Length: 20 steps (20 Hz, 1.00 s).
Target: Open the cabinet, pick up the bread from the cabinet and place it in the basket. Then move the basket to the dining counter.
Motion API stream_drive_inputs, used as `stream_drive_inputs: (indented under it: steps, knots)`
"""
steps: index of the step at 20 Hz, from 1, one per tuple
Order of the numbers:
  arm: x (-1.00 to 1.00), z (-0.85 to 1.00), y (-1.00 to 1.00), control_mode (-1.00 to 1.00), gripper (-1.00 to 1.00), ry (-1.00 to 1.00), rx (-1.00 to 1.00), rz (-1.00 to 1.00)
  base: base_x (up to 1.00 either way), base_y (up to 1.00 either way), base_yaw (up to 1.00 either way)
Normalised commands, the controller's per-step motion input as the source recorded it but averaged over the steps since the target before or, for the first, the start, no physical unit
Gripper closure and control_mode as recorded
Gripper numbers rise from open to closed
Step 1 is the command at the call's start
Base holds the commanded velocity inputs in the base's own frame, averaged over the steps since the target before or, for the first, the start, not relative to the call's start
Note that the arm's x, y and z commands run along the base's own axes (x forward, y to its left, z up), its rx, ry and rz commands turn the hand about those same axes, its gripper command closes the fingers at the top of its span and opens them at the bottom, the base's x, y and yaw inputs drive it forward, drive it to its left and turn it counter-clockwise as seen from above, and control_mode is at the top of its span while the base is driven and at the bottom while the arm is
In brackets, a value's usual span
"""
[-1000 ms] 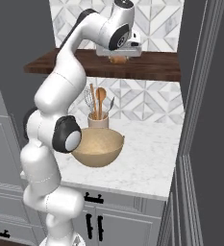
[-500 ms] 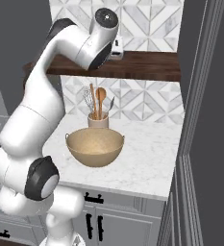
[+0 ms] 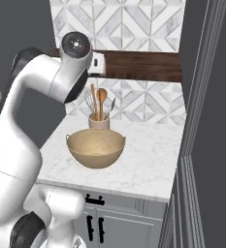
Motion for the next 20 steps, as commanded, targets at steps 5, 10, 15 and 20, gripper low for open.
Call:
stream_drive_inputs:
  steps: [5,10,15,20]
  knots:
    - [-1.0,-0.04,0.0,-1.0,1.0,0.28,0.0,0.0,0.0,0.0,0.0]
    - [-1.0,-0.39,0.0,-1.0,1.0,0.28,0.0,0.0,0.0,0.0,0.0]
    - [-0.54,-0.94,0.17,-1.0,1.0,0.17,-0.04,-0.07,0.0,0.0,0.0]
    - [0.59,-0.88,0.17,-1.0,1.0,0.34,-0.12,-0.06,0.0,0.0,0.0]
